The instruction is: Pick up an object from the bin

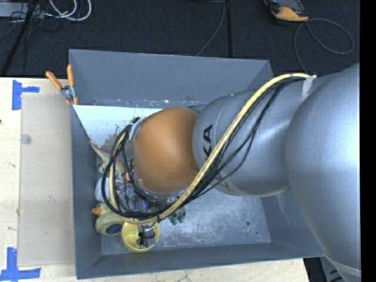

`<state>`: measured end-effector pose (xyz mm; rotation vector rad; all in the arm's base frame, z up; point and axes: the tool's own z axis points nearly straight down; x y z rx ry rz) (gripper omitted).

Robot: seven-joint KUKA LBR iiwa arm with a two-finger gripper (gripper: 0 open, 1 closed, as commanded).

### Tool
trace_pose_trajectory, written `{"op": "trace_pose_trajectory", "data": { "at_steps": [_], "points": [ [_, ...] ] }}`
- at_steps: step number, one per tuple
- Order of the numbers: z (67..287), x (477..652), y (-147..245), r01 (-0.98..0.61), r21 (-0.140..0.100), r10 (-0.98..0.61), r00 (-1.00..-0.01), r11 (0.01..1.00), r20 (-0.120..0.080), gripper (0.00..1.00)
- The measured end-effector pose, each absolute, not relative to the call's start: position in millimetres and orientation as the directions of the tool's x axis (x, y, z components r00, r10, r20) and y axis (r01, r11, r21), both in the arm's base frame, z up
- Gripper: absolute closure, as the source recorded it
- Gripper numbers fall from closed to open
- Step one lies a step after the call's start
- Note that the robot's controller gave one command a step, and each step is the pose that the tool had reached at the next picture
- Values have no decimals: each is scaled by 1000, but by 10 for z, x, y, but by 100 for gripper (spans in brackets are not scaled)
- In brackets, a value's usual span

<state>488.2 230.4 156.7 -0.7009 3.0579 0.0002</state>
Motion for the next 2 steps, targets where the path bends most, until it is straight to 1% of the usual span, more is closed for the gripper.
{"op": "trace_pose_trajectory", "data": {
  "at_steps": [1,2],
  "points": [
    [1358,4813,2347,-498,-3,-498,-867,867,-9,0],
    [1039,4790,2200,-663,-3,-663,-749,749,-7,100]
  ]
}}
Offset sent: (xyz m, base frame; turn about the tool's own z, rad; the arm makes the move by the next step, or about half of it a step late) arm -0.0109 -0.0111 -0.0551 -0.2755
